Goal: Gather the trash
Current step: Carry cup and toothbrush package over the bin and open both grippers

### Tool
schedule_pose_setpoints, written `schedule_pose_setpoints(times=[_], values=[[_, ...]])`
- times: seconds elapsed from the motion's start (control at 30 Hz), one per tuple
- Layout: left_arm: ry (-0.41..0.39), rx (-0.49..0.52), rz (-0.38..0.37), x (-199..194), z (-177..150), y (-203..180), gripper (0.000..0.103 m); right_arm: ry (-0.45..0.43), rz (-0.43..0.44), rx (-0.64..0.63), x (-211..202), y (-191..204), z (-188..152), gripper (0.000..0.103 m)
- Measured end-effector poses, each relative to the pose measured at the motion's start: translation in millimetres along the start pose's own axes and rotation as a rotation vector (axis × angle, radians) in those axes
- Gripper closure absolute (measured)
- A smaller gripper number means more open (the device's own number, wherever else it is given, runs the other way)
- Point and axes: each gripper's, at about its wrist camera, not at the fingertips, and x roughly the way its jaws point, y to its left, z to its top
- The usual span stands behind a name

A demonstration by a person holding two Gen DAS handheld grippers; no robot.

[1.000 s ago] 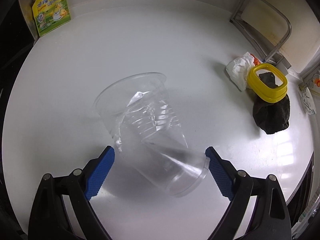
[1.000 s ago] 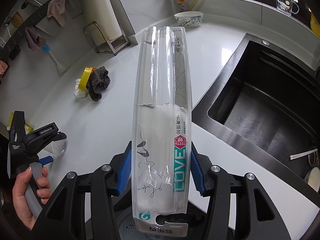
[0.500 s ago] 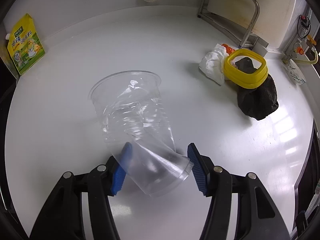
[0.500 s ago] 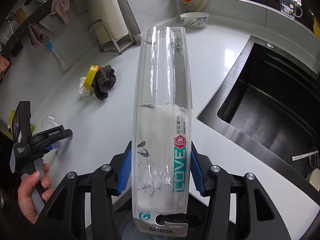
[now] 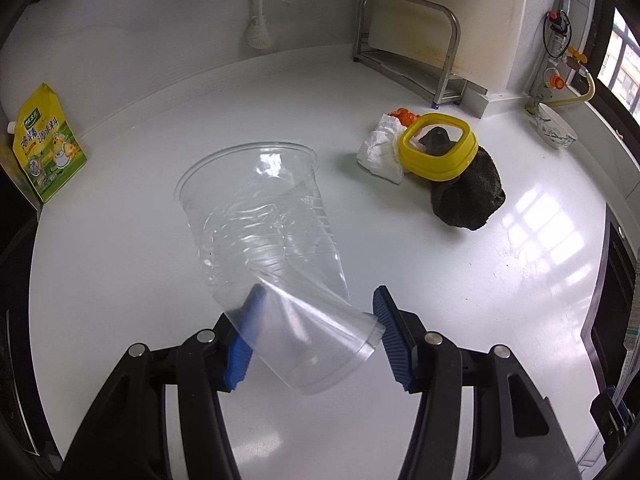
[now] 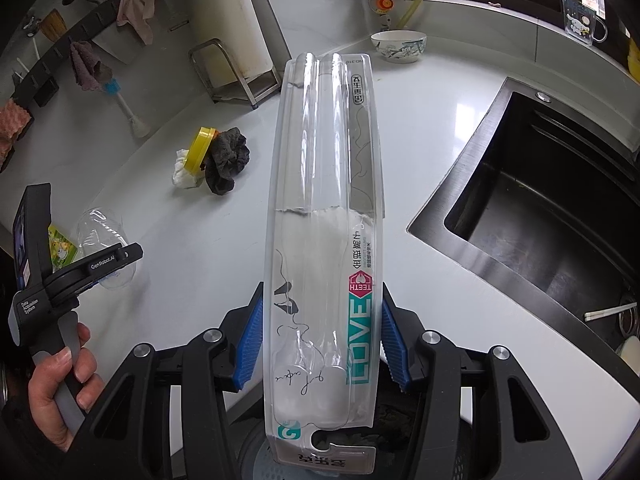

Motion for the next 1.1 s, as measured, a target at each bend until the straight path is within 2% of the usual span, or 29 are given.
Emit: schedule_pose_setpoints(times=[0.23,0.5,0.77,1.1], values=[[-0.047,0.076,-0.032,-33.6,-10.4,-16.6,0.049,-0.013,0.011,-0.006,-14.1,-0.9,-8.1,0.053],[-0.081,0.155,-0.075,-76.0,-39.4,-42.1,0.049,-0.03,0.018,-0.022,-42.6,-11.0,-25.8,0.053],[-0.091,0.21,-0.097,-114.4,-83.7,-65.9,0.049,-0.019,0.017,-0.042,-75.2,-34.1,-58.7,0.053],[-0.09,0.28,-0.143,-149.7,-152.4,-99.9,0.049,0.061,0.044,-0.084,-97.3,-63.7,-110.7,0.053]])
